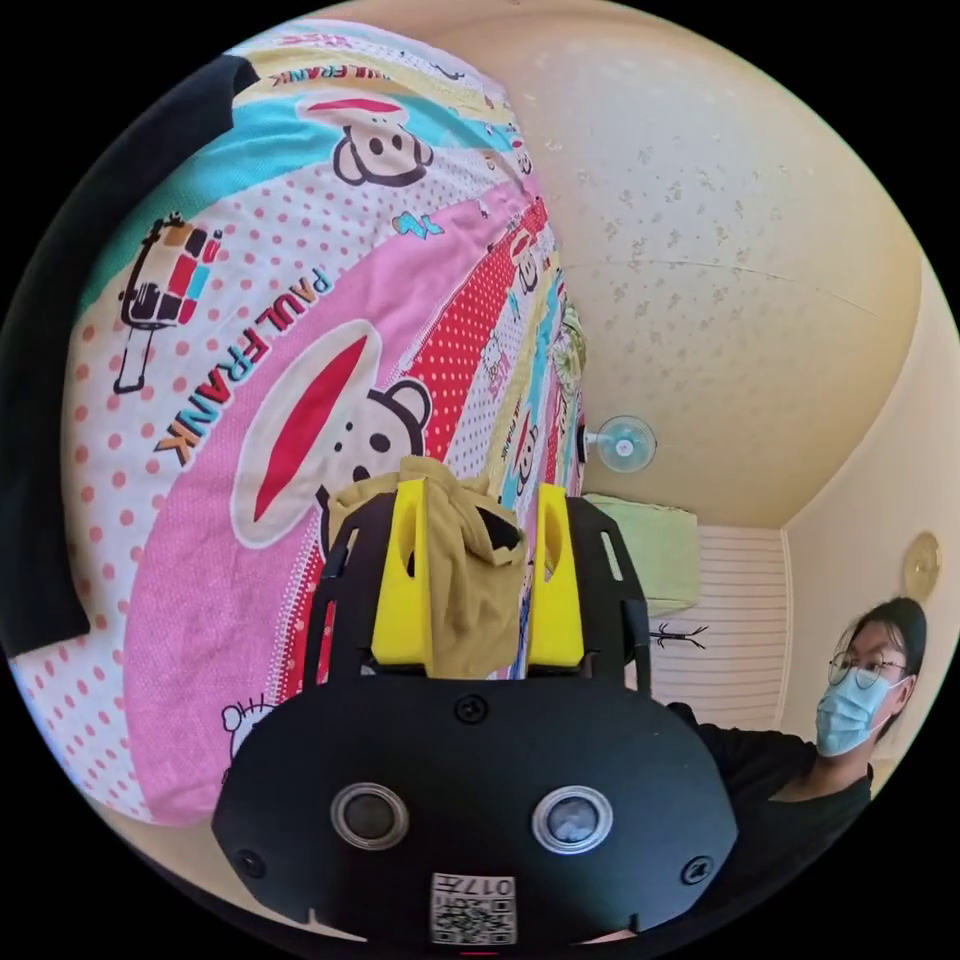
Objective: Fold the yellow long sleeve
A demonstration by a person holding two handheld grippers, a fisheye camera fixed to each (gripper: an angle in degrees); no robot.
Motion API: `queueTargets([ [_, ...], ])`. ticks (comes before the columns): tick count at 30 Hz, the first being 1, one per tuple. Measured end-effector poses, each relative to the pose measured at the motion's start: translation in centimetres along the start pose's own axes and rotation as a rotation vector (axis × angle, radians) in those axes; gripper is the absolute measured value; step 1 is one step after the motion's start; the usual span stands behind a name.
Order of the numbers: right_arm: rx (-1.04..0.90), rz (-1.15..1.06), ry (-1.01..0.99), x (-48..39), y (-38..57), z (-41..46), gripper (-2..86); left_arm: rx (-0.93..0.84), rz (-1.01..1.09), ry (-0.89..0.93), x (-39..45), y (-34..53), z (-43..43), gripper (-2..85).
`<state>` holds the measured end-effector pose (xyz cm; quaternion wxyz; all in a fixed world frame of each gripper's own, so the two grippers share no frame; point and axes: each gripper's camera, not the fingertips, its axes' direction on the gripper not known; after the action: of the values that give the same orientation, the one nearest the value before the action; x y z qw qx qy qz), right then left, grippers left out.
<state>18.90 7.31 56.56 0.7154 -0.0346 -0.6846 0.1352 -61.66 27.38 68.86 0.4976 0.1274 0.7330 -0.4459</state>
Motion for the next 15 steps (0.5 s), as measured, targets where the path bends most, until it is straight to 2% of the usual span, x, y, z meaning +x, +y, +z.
queueTargets([
  [4, 0.013, -0.201, 0.199, -4.9, 6.3, 1.1, 9.5, -0.055, 0.088, -0.276, 1.1, 6.7, 1.8, 15.3],
  [7, 0.0, -0.295, 0.271, -6.4, 8.1, 3.3, 9.5, -0.077, 0.229, -0.344, 3.1, 8.4, 4.2, 13.5],
  [12, -0.006, -0.307, 0.388, -6.3, 4.5, 8.4, 9.8, -0.077, 0.314, -0.478, 4.5, 4.1, 9.6, 14.4],
  [15, -0.103, -0.308, 0.411, -4.5, 2.3, 12.4, 7.0, -0.115, 0.353, -0.497, 3.9, 0.7, 13.8, 12.5],
])
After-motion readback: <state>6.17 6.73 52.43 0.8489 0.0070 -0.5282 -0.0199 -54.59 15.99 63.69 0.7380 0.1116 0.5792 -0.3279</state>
